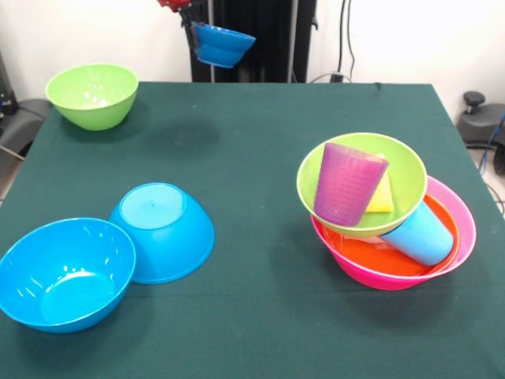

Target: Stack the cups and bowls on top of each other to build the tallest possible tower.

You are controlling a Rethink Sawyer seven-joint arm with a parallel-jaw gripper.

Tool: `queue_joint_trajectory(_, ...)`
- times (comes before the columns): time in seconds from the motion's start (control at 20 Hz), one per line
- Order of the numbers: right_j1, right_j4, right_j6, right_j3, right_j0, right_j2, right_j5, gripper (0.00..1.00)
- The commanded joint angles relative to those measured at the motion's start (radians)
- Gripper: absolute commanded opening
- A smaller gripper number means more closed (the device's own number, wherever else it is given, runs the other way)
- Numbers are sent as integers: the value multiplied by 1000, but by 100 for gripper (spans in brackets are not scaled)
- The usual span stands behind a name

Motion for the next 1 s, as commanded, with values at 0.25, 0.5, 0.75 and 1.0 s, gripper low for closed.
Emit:
queue_joint_trajectory(0.25,55,-50,226,-58,243,-109,-185,0)
queue_joint_trajectory(0.5,74,-31,257,-111,337,-193,-230,0)
queue_joint_trajectory(0.75,69,16,278,-171,406,-227,-232,0)
queue_joint_trajectory(1.0,36,100,305,-276,437,-259,-98,0)
